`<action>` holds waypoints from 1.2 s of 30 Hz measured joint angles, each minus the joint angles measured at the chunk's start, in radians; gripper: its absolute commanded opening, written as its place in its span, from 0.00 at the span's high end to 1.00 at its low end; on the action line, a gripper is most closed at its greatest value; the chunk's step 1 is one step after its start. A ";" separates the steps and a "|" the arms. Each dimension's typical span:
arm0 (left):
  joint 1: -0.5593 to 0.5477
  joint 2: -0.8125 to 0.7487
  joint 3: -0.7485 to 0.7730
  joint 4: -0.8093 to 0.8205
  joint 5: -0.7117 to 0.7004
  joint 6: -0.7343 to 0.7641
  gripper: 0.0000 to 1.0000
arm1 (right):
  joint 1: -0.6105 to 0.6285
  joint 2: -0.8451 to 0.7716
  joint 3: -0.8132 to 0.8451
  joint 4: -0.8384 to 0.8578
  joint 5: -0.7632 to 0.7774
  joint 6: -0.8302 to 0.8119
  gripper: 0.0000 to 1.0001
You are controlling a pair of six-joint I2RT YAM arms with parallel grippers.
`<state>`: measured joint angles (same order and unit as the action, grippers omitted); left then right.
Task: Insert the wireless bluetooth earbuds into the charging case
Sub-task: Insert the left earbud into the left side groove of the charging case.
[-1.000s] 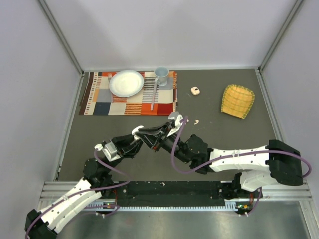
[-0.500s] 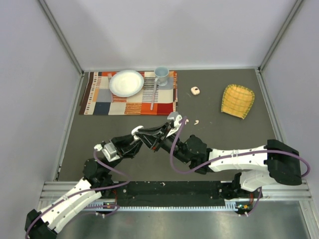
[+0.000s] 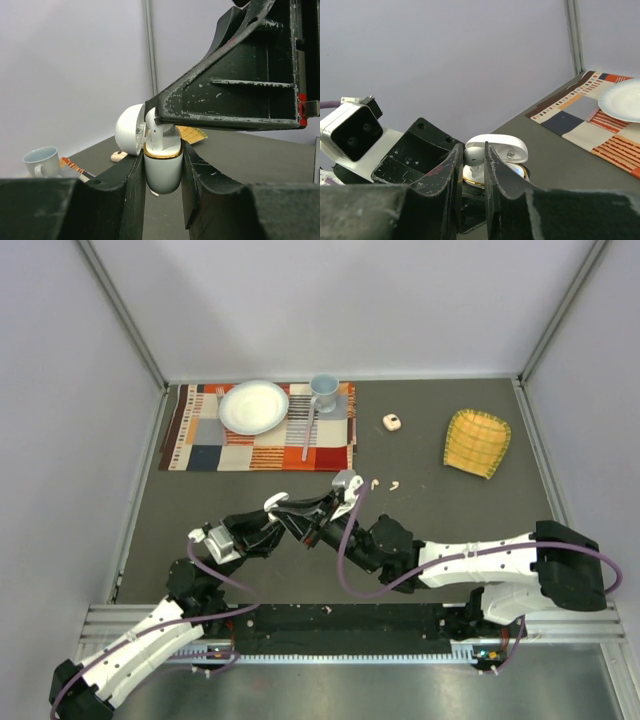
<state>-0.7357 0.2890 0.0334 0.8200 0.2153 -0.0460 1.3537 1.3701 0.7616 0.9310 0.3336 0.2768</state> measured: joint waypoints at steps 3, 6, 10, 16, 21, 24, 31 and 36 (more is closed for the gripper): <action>0.000 0.000 0.000 0.005 -0.001 -0.003 1.00 | 0.019 0.000 0.007 -0.010 0.032 -0.036 1.00; 0.000 0.000 0.000 0.019 0.000 -0.005 1.00 | 0.042 0.001 0.017 -0.016 0.071 -0.071 1.00; 0.000 0.000 0.000 0.033 -0.001 -0.005 1.00 | 0.068 0.008 0.033 -0.020 0.119 -0.110 1.00; 0.000 0.000 0.000 0.031 -0.001 -0.004 1.00 | 0.079 0.011 0.039 -0.032 0.145 -0.130 0.98; 0.000 0.000 0.000 0.026 -0.001 -0.004 1.00 | 0.079 0.011 0.039 -0.038 0.148 -0.132 0.90; 0.000 0.000 0.000 0.025 -0.001 -0.004 1.00 | 0.079 0.009 0.039 -0.043 0.148 -0.128 0.86; 0.000 -0.001 0.000 0.026 0.000 -0.004 1.00 | 0.079 0.002 0.046 -0.066 0.145 -0.125 0.77; 0.000 -0.001 0.000 0.025 -0.001 -0.003 1.00 | 0.079 -0.010 0.047 -0.089 0.136 -0.124 0.76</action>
<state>-0.7357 0.2882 0.0334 0.8452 0.2146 -0.0494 1.4330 1.3598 0.8082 0.8417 0.4698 0.1524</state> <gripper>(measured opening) 0.339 0.236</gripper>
